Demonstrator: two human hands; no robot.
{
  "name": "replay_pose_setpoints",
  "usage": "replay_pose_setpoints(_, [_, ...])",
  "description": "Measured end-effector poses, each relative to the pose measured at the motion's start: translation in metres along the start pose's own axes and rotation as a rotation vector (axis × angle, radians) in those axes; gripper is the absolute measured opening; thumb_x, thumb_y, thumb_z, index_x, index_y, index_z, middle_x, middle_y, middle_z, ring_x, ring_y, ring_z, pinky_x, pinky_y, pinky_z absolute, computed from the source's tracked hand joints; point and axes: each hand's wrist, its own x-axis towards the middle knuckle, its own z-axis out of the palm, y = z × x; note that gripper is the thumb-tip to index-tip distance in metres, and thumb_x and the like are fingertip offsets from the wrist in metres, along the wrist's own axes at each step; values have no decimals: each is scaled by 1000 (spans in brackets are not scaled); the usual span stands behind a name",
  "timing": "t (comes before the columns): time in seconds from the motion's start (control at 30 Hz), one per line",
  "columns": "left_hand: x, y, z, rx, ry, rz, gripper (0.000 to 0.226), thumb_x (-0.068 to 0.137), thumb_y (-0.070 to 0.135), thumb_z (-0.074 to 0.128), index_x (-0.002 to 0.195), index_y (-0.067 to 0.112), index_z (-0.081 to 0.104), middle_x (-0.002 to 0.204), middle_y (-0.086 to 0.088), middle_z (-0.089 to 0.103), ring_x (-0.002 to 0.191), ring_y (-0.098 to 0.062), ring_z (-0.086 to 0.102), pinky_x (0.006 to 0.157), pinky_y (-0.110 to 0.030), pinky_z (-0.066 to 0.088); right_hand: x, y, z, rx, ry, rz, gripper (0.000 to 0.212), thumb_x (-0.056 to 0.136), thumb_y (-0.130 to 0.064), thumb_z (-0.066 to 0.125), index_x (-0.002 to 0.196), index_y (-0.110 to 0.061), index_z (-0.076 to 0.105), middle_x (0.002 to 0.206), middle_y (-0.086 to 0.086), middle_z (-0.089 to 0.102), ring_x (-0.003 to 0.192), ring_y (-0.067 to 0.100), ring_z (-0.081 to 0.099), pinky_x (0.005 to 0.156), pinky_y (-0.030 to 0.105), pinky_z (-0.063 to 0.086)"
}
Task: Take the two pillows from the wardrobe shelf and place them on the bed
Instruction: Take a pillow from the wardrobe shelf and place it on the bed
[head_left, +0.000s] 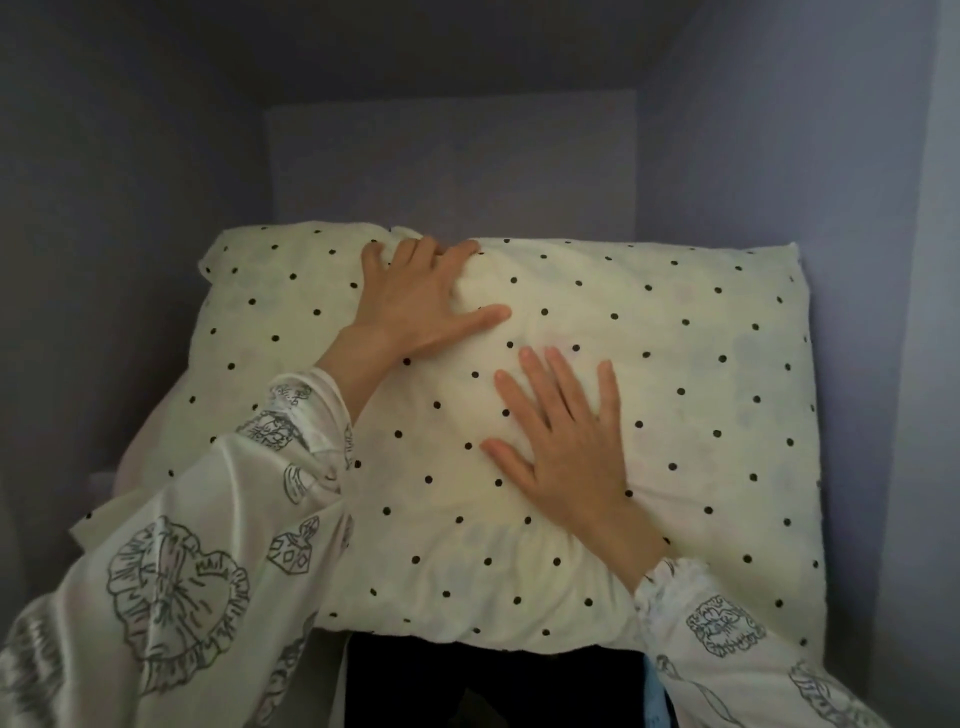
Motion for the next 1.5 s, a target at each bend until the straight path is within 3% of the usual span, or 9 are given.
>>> replay_pose_setpoints(0.17, [-10,-7,-10,48,20,-37,89,66,87,27,130,28,45,120,-8,51,120,-27,41,98,-50,22,0,2,-1,32,52,-52,56,90,-55,47,132,-18,54,144,7,45,136,27,38,108,61,24])
replay_pose_setpoints(0.37, [-73,-28,-10,-1,37,-286,85,68,86,21,127,30,44,119,-7,51,116,-30,44,94,-53,28,3,9,-7,34,87,-261,57,88,-55,50,129,-16,57,140,5,50,132,23,44,108,58,27])
replay_pose_setpoints(0.6, [-170,-18,12,-61,-62,-635,81,76,79,28,128,18,39,126,-17,51,117,-37,46,94,-55,35,30,32,-7,-68,-185,-584,69,86,-70,33,142,-29,38,150,-1,36,138,23,35,111,60,19])
replay_pose_setpoints(0.87, [-234,24,26,-170,-99,-756,72,84,66,35,130,11,34,121,-20,50,108,-38,47,75,-44,43,-5,4,-19,-71,-223,-57,71,86,-67,38,145,-29,30,156,4,26,143,29,22,109,64,9])
replay_pose_setpoints(1.03, [-264,30,32,-336,-183,-810,73,82,67,40,133,15,30,129,-15,45,115,-36,46,87,-49,45,-15,4,-18,-55,-235,-118,73,86,-64,41,147,-29,23,157,3,18,144,30,15,110,65,9])
replay_pose_setpoints(1.13, [-260,30,21,-353,-47,-745,78,79,67,45,138,19,25,133,-15,36,119,-34,39,90,-48,42,-11,11,-17,14,-278,-120,73,85,-64,40,147,-28,26,157,4,20,144,29,15,110,64,7])
replay_pose_setpoints(1.23, [-225,26,13,-344,58,-534,86,79,68,47,145,29,9,150,-19,16,137,-37,18,107,-56,24,-4,15,-17,82,-347,-98,74,84,-66,35,146,-28,28,157,3,20,145,27,13,111,62,3])
replay_pose_setpoints(1.33, [-182,29,16,-335,-55,-470,87,75,75,40,143,44,-6,157,-8,-9,143,-37,-7,105,-69,12,-2,18,-21,118,-377,-88,72,85,-66,31,146,-28,27,157,2,19,146,24,12,113,59,1])
replay_pose_setpoints(1.5, [-179,31,40,-319,-93,-538,90,73,77,39,140,50,-14,158,0,-11,143,-37,3,103,-66,24,-30,22,-36,66,-315,-20,59,95,-55,30,145,-25,31,155,4,26,144,24,20,116,52,5])
